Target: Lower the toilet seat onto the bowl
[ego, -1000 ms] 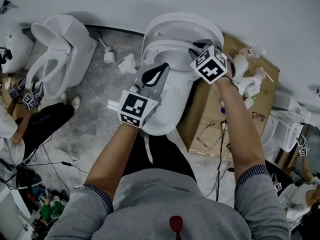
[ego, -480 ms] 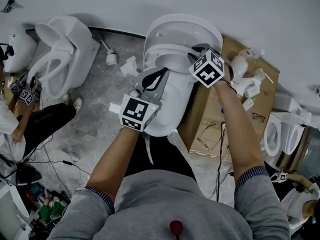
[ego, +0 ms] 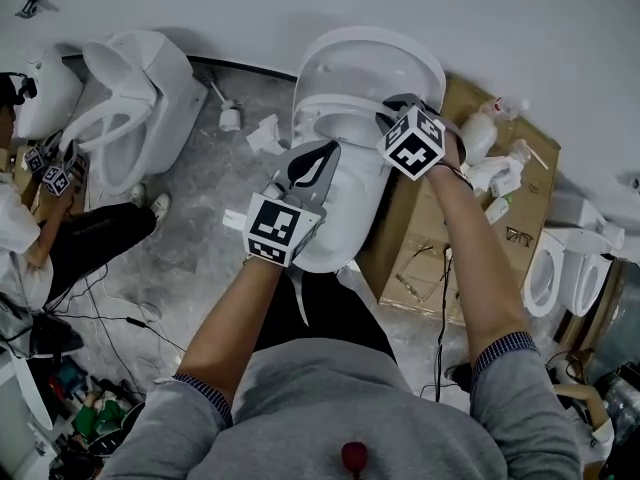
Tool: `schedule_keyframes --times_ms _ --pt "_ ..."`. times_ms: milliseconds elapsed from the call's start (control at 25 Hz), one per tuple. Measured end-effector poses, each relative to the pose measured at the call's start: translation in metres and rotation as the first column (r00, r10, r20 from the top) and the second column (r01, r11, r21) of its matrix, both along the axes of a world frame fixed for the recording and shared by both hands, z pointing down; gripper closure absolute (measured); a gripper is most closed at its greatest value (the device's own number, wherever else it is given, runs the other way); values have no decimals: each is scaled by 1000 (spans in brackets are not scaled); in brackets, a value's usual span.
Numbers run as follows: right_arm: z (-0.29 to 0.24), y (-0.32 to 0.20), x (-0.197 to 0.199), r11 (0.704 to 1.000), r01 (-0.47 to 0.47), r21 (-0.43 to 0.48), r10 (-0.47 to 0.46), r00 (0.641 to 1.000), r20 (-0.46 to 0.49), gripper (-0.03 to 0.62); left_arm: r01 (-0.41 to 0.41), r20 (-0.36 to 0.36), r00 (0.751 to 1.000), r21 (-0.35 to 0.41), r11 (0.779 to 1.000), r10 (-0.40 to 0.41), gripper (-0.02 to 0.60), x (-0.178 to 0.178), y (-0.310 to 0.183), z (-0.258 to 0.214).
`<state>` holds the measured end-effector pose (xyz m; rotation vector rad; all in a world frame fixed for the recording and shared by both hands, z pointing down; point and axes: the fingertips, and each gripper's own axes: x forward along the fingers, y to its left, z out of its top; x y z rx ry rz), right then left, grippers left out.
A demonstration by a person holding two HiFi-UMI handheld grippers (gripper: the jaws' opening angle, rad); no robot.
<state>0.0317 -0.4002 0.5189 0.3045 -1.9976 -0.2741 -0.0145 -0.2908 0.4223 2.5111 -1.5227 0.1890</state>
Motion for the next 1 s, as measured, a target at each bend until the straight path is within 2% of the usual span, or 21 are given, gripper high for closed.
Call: schedule_keyframes --times_ms 280,640,1000 --pt "-1 17 -1 1000 21 6 -21 999 -30 502 -5 2 1000 0 1000 5 575 -1 12 -1" --pt "2 45 2 999 17 35 -15 998 -60 500 -85 -2 996 -19 996 85 574 11 34 4" --pt "5 73 3 999 9 42 -6 997 -74 496 -111 -5 994 -33 993 110 574 7 54 8"
